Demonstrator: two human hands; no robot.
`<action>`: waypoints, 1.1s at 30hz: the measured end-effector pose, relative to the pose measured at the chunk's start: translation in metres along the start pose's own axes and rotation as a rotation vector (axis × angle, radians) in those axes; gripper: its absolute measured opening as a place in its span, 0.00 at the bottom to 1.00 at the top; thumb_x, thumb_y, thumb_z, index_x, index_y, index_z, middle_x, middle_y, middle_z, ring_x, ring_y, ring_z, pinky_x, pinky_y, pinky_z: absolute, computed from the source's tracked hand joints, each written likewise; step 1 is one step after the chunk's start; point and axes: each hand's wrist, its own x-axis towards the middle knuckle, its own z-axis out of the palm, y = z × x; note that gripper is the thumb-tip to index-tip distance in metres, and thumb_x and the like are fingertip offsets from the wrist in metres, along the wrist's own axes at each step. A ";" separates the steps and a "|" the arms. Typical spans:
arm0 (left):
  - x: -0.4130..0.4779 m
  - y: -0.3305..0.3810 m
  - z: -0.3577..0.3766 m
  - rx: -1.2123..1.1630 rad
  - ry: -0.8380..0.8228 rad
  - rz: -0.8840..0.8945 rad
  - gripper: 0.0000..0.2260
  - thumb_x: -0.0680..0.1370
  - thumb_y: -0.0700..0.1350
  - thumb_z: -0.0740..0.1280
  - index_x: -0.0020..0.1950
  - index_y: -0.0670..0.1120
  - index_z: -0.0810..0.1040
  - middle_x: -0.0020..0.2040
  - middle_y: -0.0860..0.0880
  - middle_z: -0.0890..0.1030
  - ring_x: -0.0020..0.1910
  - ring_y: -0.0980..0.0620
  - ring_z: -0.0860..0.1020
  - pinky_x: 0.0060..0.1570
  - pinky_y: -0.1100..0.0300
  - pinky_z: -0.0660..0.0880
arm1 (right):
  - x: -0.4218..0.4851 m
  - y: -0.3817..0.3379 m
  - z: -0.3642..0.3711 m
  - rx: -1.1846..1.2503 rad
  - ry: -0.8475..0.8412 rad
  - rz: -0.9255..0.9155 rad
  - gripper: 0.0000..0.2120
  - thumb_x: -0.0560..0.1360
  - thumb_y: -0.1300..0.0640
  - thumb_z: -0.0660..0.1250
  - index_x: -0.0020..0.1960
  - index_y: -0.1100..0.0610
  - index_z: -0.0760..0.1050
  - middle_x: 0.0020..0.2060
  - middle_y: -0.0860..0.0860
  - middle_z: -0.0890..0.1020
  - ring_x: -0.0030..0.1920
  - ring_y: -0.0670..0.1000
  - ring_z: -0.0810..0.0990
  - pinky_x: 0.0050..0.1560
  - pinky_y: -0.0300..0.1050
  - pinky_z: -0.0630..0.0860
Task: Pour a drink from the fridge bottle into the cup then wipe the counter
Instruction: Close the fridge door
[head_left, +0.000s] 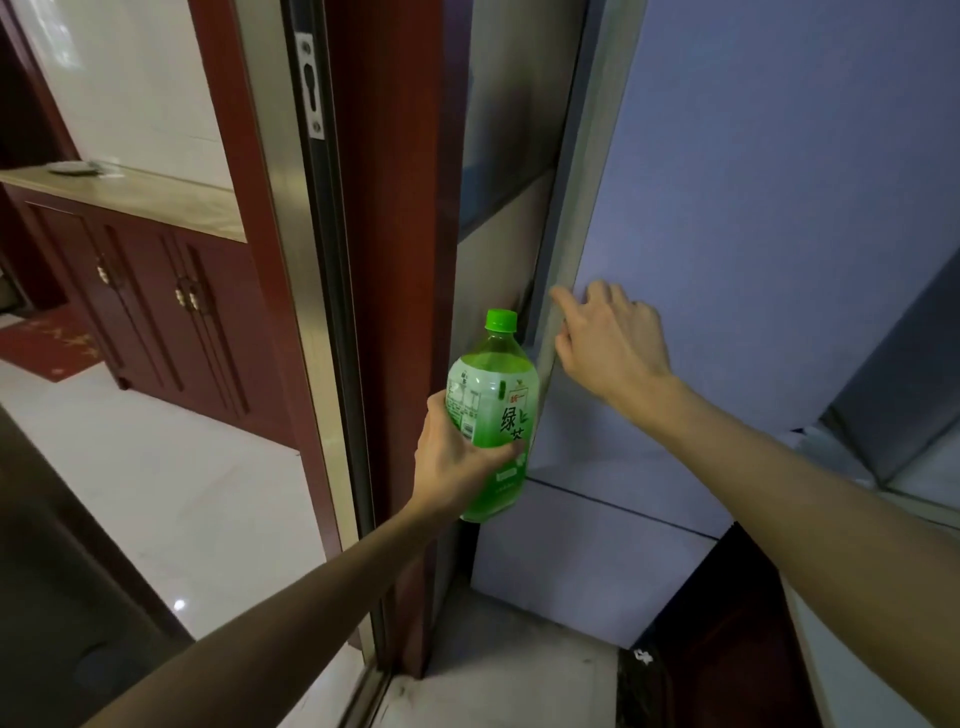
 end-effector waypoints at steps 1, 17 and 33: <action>0.003 -0.001 -0.001 -0.006 0.000 -0.003 0.39 0.55 0.58 0.79 0.61 0.56 0.64 0.56 0.54 0.78 0.55 0.52 0.80 0.56 0.46 0.80 | 0.010 -0.001 0.004 0.015 -0.026 -0.003 0.20 0.78 0.54 0.58 0.69 0.54 0.67 0.47 0.59 0.78 0.47 0.60 0.78 0.34 0.47 0.66; 0.082 0.001 0.054 0.028 0.072 -0.075 0.37 0.54 0.58 0.79 0.57 0.52 0.66 0.51 0.54 0.80 0.50 0.54 0.81 0.49 0.54 0.81 | 0.114 0.053 0.100 0.281 -0.058 -0.287 0.31 0.76 0.61 0.60 0.77 0.50 0.58 0.54 0.59 0.72 0.54 0.59 0.72 0.39 0.48 0.68; 0.156 0.001 0.114 0.056 0.095 -0.068 0.33 0.63 0.45 0.82 0.58 0.52 0.64 0.52 0.55 0.78 0.52 0.51 0.79 0.49 0.53 0.79 | 0.161 0.100 0.181 0.469 0.051 -0.349 0.10 0.74 0.65 0.63 0.53 0.66 0.77 0.50 0.61 0.78 0.53 0.60 0.74 0.46 0.52 0.72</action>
